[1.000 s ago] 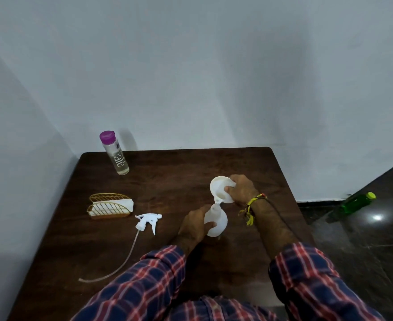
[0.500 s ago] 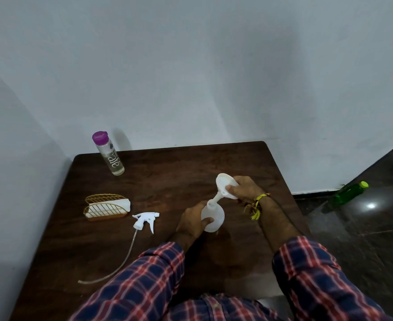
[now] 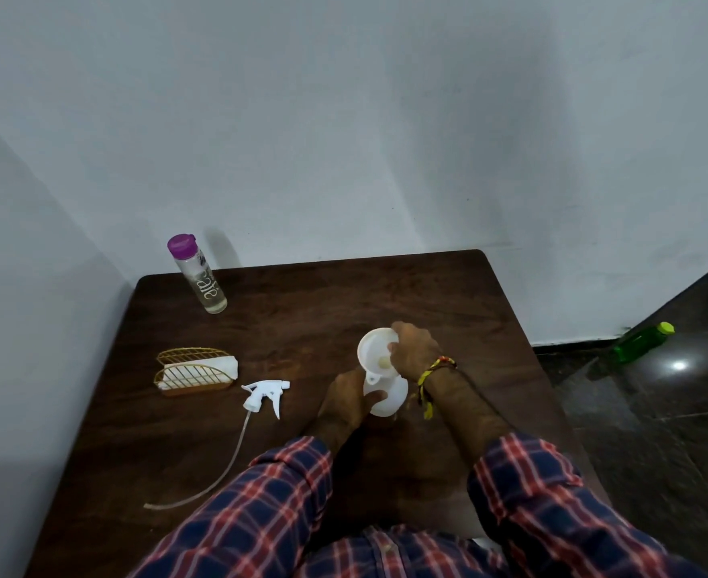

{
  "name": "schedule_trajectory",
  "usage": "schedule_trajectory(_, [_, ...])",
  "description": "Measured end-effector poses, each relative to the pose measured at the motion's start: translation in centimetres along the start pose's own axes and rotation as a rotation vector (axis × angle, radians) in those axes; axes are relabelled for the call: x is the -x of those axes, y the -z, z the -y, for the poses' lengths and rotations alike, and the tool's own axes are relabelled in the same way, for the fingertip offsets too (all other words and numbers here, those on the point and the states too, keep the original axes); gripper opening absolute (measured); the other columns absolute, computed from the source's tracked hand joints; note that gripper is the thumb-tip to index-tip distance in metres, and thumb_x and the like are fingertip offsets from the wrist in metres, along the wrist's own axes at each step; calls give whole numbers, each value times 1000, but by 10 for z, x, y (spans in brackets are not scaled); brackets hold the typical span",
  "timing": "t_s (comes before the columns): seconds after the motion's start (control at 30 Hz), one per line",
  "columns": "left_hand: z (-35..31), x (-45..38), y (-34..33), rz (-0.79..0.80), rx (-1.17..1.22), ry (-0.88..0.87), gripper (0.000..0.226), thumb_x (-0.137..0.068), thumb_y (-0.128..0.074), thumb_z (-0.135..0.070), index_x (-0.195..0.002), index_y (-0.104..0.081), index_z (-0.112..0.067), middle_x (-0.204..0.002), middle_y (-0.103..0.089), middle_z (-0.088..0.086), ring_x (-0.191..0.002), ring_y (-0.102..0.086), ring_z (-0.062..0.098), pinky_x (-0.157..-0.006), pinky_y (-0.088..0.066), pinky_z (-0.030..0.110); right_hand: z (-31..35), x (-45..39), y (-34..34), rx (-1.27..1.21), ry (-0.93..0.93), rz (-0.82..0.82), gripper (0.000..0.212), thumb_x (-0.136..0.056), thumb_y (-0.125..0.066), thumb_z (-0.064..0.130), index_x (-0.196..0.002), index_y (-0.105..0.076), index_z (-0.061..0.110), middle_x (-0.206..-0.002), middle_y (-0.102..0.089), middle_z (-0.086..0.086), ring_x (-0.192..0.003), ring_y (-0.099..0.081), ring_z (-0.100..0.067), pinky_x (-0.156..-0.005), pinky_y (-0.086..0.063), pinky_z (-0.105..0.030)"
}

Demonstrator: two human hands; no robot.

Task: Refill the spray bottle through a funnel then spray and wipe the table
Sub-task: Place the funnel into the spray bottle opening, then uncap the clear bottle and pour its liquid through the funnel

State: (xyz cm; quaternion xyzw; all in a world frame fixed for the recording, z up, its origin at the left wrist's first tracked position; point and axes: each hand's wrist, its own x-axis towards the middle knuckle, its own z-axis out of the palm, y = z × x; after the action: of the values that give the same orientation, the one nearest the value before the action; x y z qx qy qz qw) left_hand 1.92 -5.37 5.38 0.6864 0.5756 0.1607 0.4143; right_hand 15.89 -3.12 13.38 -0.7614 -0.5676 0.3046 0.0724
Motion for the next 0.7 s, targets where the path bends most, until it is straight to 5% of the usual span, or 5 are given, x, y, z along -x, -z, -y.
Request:
schedule_trajectory(0.17, [1, -2, 4, 65, 22, -47, 57, -82, -75, -31, -131, -54, -13, -130, -61, 6, -119, -57, 21, -95, -43, 25, -3, 8, 14, -104, -21, -41, 46, -94, -58, 33, -134, -50, 13, -133, -58, -14, -121, -56, -34, -102, -48, -45])
schedule_trajectory(0.33, [17, 6, 25, 9, -28, -99, 56, -84, -71, -37, -134, -50, -28, -130, -60, -7, -117, -56, 9, -93, -42, 20, 23, 30, 25, -23, 105, -358, 44, -91, -63, 33, -129, -52, 16, -127, -57, -12, -118, -55, -34, -96, -50, -47])
schedule_trajectory(0.5, [53, 26, 60, -357, -149, -61, 39, -87, -69, -32, -124, -62, -19, -119, -68, 0, -108, -65, 17, -95, -48, 30, 75, 46, 15, -96, 303, -435, 39, -90, -64, 26, -127, -55, 15, -121, -58, -11, -113, -56, -31, -93, -49, -42])
schedule_trajectory(0.7, [96, 70, 115, -652, -193, 365, 16, -89, -62, -31, -101, -61, -21, -103, -68, 4, -100, -63, 27, -83, -46, 37, 129, 48, -27, -215, 423, -300, 35, -87, -67, 22, -120, -61, 12, -114, -62, -11, -109, -59, -27, -94, -49, -41])
